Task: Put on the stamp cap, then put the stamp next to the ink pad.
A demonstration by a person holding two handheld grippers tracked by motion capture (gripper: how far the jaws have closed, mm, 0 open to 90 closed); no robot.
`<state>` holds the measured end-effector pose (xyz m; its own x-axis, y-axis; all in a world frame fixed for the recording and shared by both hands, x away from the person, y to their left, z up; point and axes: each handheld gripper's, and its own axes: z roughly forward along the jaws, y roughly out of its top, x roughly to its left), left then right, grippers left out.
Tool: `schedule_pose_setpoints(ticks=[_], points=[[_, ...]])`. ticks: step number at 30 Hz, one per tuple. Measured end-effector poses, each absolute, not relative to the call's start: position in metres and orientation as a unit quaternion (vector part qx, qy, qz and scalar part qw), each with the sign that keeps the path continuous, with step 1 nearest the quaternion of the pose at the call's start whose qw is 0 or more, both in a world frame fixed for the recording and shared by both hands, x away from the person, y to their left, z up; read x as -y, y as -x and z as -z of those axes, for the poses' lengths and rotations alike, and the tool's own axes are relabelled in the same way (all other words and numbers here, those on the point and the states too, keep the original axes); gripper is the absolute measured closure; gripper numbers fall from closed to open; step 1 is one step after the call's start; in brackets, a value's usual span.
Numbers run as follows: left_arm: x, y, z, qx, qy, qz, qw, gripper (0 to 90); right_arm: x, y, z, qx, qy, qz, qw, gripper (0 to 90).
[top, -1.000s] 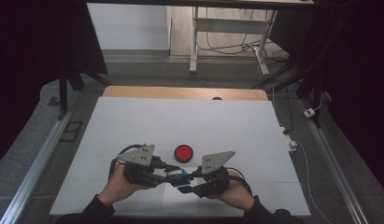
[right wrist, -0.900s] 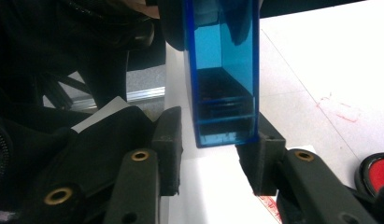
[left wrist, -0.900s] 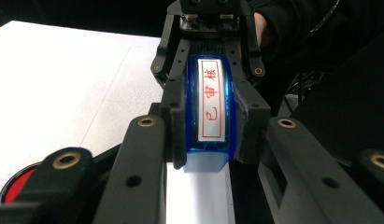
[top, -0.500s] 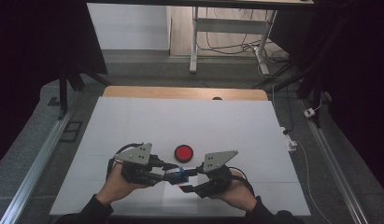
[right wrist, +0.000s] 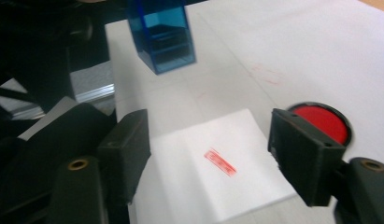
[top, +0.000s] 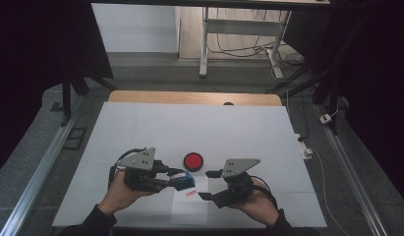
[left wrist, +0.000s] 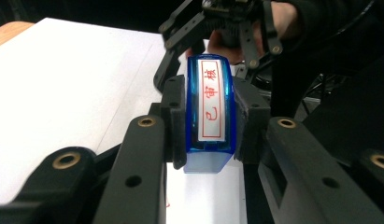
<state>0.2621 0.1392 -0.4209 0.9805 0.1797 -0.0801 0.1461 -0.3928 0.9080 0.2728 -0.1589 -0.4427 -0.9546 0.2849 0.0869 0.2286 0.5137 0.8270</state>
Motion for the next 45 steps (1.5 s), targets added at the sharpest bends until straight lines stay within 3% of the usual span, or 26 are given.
schedule_pose_setpoints(ticks=[7,23,33,45], points=[[-0.141,-0.262,0.421,-0.115,-0.836,-0.025,0.536,69.6,0.177,-0.273,0.440,-0.866,-0.191,-0.459,0.050,22.8],[-0.143,-0.262,0.419,-0.134,-0.839,-0.052,0.525,69.6,0.228,-0.257,0.442,-0.849,-0.285,-0.427,0.124,0.0],[-0.147,-0.262,0.417,-0.150,-0.837,-0.063,0.523,69.5,0.265,-0.245,0.447,-0.830,-0.336,-0.418,0.156,0.0],[-0.160,-0.267,0.418,-0.186,-0.836,-0.085,0.509,69.5,0.293,-0.239,0.454,-0.814,-0.382,-0.409,0.159,0.0]])
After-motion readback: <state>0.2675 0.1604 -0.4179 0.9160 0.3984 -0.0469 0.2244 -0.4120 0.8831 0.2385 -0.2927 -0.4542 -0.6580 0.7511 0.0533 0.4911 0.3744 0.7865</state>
